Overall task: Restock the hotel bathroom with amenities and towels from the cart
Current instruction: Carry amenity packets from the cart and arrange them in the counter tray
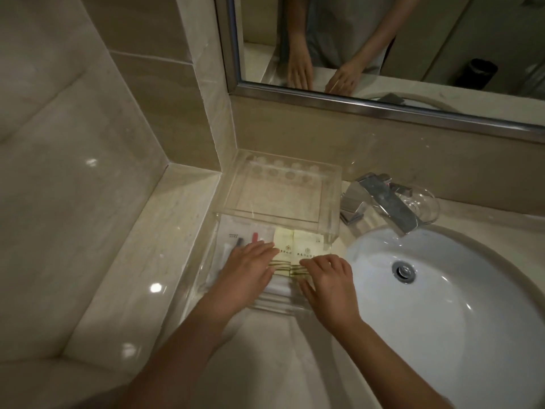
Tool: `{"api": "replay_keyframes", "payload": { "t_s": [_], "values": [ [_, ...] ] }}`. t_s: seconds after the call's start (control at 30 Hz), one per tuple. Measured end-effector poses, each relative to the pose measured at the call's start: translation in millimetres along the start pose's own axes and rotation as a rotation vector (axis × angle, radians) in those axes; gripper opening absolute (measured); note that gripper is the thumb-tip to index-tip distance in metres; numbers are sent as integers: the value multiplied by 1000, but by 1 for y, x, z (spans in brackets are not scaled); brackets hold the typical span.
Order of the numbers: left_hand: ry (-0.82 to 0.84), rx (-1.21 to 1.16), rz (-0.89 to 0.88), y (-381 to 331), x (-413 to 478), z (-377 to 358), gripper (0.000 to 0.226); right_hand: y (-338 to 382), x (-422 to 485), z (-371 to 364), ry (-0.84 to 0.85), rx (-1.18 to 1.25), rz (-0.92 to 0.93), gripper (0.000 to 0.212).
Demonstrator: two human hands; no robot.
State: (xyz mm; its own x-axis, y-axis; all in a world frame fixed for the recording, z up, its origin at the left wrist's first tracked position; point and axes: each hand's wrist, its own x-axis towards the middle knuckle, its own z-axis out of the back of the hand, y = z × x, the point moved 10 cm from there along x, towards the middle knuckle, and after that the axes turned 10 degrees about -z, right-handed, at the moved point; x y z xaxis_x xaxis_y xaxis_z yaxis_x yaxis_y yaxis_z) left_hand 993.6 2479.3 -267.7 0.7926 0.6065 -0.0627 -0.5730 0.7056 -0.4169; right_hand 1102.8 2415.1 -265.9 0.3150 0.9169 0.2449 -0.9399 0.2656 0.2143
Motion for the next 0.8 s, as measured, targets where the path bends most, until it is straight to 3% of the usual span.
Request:
{"api": "replay_keyframes", "payload": {
  "t_s": [0.2, 0.4, 0.6, 0.7, 0.8],
  "values": [
    [-461, -613, 402, 13, -95, -29, 17, 18, -34, 5, 96, 34, 100, 35],
    [-458, -994, 818, 28, -145, -96, 19, 28, -40, -13, 159, -49, 143, 31],
    [-592, -1543, 914, 11, -128, -111, 40, 38, -39, -27, 146, -109, 202, 22],
    [-687, -1636, 942, 13, -123, -110, 41, 40, -40, -28, 134, -132, 234, 24],
    [-678, -1636, 920, 16, -122, -108, 39, 39, -38, -26, 118, -129, 234, 24]
  ]
}}
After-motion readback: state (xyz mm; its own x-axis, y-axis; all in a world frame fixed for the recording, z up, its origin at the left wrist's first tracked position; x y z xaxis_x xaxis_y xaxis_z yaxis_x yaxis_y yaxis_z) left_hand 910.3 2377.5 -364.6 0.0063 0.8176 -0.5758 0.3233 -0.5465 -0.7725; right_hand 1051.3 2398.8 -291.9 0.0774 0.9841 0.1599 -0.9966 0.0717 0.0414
